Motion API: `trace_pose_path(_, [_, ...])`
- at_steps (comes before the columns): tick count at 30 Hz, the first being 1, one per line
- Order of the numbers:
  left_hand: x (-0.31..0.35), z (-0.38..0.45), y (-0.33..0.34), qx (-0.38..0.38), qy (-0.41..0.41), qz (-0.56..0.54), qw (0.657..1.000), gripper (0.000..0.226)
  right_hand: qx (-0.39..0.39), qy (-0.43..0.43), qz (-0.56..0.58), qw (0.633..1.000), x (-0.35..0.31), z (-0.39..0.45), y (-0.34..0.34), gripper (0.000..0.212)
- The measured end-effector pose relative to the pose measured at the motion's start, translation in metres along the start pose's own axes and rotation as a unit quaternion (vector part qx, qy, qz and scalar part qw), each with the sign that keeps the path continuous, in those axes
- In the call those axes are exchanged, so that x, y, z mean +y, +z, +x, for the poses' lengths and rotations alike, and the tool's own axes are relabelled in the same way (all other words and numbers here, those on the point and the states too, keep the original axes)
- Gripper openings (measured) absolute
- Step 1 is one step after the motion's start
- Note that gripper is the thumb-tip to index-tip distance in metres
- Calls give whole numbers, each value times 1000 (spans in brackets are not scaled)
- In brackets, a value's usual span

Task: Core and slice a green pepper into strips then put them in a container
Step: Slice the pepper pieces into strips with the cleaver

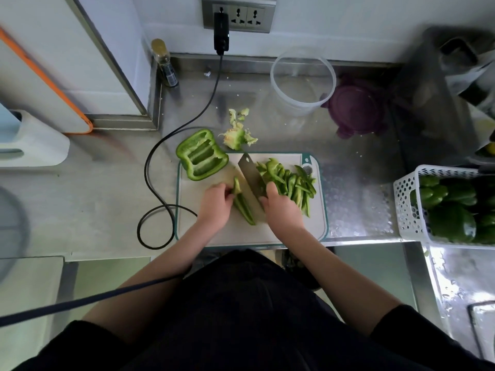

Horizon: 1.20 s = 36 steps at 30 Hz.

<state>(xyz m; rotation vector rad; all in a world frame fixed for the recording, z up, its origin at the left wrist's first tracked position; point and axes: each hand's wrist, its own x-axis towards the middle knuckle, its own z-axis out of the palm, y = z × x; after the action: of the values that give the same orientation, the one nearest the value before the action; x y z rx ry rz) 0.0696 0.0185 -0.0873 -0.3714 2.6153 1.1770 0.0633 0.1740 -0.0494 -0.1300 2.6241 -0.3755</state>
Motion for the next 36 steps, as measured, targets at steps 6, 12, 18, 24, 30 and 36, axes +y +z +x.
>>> trace_pose_path(6, [1,9,0,-11,-53,-41,998,15,65,27,134,989,1,-27,-4,13])
trace_pose_path(12, [0,9,-1,-14,-55,-65,996,9,49,5,137,989,-13,-37,0,14])
trace_pose_path(18, [-1,8,1,-6,-39,-70,997,8,39,23,127,991,-13,-33,6,21])
trace_pose_path(24, [-3,8,2,1,-28,-63,998,5,21,22,104,994,-16,-28,11,24])
trace_pose_path(30, [-3,7,2,4,-18,-58,998,7,18,7,75,997,-14,-28,7,25])
trace_pose_path(36, [0,18,-9,-79,15,15,997,11,37,-5,95,995,-5,-32,-8,21])
